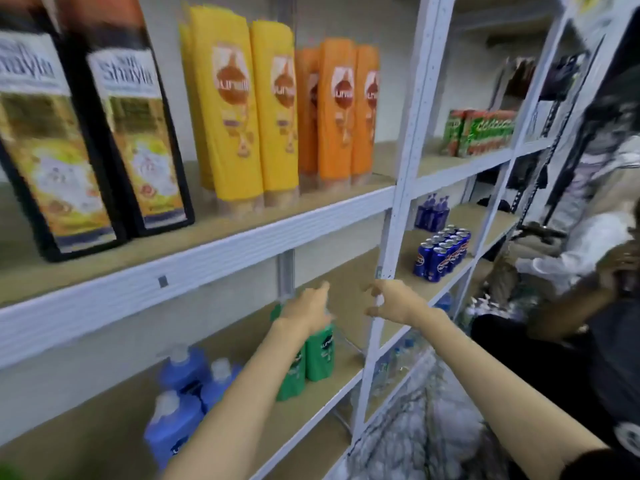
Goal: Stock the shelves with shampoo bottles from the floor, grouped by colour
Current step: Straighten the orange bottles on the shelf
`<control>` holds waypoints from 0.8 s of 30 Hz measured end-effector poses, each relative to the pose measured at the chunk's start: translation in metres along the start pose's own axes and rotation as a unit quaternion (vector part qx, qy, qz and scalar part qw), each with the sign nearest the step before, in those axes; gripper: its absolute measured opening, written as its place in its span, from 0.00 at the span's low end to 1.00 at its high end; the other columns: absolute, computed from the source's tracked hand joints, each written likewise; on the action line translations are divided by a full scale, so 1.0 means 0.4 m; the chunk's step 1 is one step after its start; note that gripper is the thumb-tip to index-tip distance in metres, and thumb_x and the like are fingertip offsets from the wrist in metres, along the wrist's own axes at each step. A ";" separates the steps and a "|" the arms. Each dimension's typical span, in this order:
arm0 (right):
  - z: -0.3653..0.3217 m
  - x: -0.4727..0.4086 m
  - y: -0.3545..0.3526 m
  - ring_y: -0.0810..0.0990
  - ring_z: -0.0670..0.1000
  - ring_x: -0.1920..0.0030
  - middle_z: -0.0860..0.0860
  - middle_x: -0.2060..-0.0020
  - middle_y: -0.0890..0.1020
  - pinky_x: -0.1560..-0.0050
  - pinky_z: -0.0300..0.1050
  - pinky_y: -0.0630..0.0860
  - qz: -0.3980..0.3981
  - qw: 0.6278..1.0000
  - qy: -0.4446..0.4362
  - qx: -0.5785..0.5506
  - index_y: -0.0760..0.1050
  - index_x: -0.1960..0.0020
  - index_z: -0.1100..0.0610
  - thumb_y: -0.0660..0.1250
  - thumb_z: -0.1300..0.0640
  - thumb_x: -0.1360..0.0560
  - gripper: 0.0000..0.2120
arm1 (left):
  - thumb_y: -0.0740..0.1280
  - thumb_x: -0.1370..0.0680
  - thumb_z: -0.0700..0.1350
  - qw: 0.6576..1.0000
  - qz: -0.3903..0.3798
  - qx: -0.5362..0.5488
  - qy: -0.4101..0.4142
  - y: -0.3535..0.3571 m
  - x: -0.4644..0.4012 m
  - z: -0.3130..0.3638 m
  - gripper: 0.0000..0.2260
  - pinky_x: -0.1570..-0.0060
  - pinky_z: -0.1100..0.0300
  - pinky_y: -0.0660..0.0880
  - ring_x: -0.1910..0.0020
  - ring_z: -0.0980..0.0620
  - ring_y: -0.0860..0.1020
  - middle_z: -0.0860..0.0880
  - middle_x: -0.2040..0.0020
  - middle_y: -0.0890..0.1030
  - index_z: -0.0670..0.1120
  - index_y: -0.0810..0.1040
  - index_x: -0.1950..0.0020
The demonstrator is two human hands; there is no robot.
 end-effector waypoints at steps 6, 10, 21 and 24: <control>-0.084 0.076 -0.304 0.76 0.55 0.47 0.57 0.45 0.78 0.46 0.51 0.74 0.016 1.000 0.006 -0.023 0.65 0.32 0.52 0.70 0.54 0.28 0.27 | 0.65 0.23 0.49 0.996 0.059 0.062 0.026 -0.263 0.036 0.153 0.24 0.48 0.48 0.74 0.45 0.43 0.75 0.42 0.42 0.76 0.47 0.61 0.31; -0.112 0.096 -0.448 0.76 0.56 0.46 0.57 0.43 0.77 0.44 0.51 0.74 0.054 0.996 0.000 -0.071 0.61 0.30 0.52 0.71 0.56 0.29 0.31 | 0.65 0.24 0.47 0.984 0.139 0.104 0.045 -0.397 0.048 0.216 0.24 0.46 0.52 0.71 0.42 0.44 0.73 0.45 0.41 0.75 0.47 0.62 0.31; -0.186 0.013 -0.585 0.73 0.53 0.39 0.57 0.39 0.74 0.44 0.45 0.70 0.173 0.950 -0.118 -0.231 0.55 0.27 0.54 0.69 0.59 0.28 0.34 | 0.67 0.25 0.41 0.908 0.363 0.211 -0.002 -0.519 -0.002 0.257 0.28 0.37 0.52 0.68 0.35 0.45 0.68 0.44 0.33 0.66 0.47 0.59 0.29; -0.176 -0.049 -0.581 0.69 0.55 0.35 0.55 0.35 0.70 0.37 0.55 0.71 0.192 0.936 -0.137 -0.261 0.50 0.26 0.49 0.71 0.58 0.29 0.41 | 0.69 0.28 0.39 0.899 0.381 0.217 -0.027 -0.510 -0.047 0.255 0.34 0.35 0.52 0.65 0.32 0.44 0.64 0.42 0.31 0.62 0.46 0.55 0.27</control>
Point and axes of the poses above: each hand's wrist, its own x-axis away from the middle knuckle, its own y-axis out of the palm, z = x × y, the point moved 3 cm from there along -x, towards the middle knuckle
